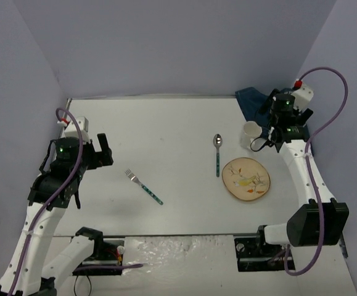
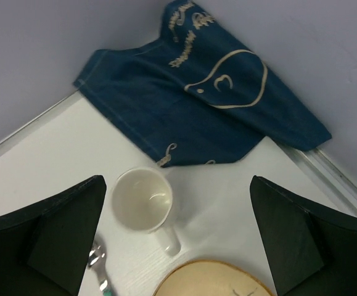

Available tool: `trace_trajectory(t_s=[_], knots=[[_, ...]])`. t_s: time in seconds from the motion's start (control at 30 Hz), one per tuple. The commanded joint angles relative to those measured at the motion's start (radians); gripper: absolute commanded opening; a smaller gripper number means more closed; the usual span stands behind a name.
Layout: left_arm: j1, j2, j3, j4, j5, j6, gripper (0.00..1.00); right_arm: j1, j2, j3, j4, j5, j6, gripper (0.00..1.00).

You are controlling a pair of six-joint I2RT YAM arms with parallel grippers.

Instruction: Set the dinner table for one person

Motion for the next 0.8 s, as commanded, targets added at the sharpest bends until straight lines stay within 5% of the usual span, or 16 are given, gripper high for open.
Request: trace_trajectory(t_s=[0.0, 0.3, 0.77], knots=[[-0.009, 0.001, 0.032, 0.05, 0.061, -0.019, 0.97, -0.135, 0.157, 0.123, 0.044, -0.062, 0.067, 1.0], [-0.034, -0.038, -0.019, 0.068, 0.083, -0.048, 0.97, -0.277, 0.499, 0.283, 0.002, -0.212, 0.025, 1.0], [-0.037, -0.087, -0.068, 0.016, 0.082, -0.077, 0.97, -0.286, 0.737, 0.272, -0.013, -0.231, 0.149, 1.0]])
